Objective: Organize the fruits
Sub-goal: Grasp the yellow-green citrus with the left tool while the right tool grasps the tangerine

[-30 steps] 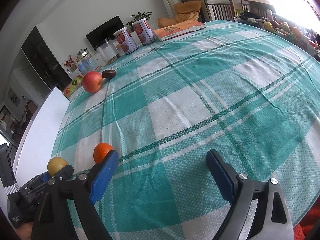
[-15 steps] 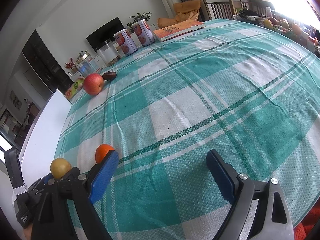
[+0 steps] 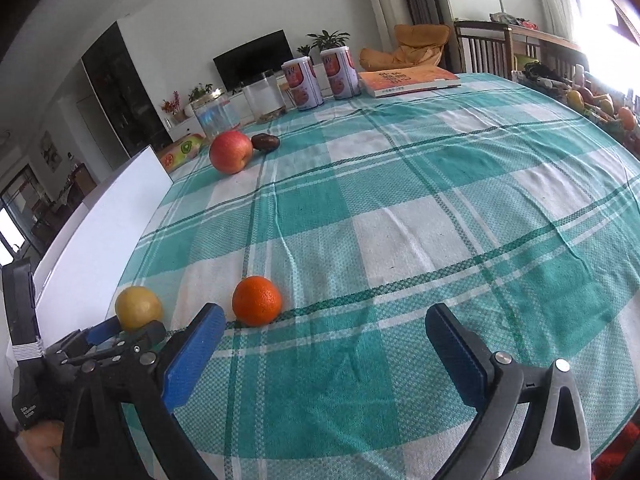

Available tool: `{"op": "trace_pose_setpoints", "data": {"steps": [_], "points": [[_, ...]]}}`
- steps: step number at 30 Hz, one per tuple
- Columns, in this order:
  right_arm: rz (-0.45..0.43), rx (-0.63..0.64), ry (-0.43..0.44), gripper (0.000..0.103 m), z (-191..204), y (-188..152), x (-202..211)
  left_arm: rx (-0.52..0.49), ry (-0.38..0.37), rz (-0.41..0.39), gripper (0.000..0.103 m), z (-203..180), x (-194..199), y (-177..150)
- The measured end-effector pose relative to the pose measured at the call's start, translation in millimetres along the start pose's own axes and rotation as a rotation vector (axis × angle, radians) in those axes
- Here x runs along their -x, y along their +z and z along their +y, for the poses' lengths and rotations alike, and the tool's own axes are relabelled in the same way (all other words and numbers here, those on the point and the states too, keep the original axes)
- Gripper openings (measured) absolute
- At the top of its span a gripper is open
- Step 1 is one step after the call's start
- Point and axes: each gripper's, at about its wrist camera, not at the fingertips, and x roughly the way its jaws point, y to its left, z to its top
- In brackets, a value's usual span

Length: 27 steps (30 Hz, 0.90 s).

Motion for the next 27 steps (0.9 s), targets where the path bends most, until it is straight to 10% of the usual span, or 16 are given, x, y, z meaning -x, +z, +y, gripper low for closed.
{"op": "trace_pose_setpoints", "data": {"steps": [12, 15, 21, 23, 27], "points": [[0.046, 0.036, 0.06, 0.097, 7.9, -2.4, -12.8, 0.021, -0.018, -0.011, 0.084, 3.2, -7.1, 9.3], [0.058, 0.079, 0.078, 0.09, 18.8, 3.4, -25.0, 0.008, -0.051, -0.002, 0.06, -0.2, -8.9, 9.9], [0.109, 0.188, 0.105, 0.063, 42.8, 11.5, -49.8, -0.016, -0.04, 0.001, 0.051, -6.1, -4.8, 8.4], [0.117, 0.225, 0.061, 0.033, 47.5, 10.5, -52.6, 0.006, -0.059, 0.012, 0.051, -2.0, -2.1, 8.1], [0.076, 0.113, 0.094, 0.032, 32.8, 11.3, -33.5, 0.042, -0.122, 0.025, 0.05, 4.2, 15.4, 8.4]]}}
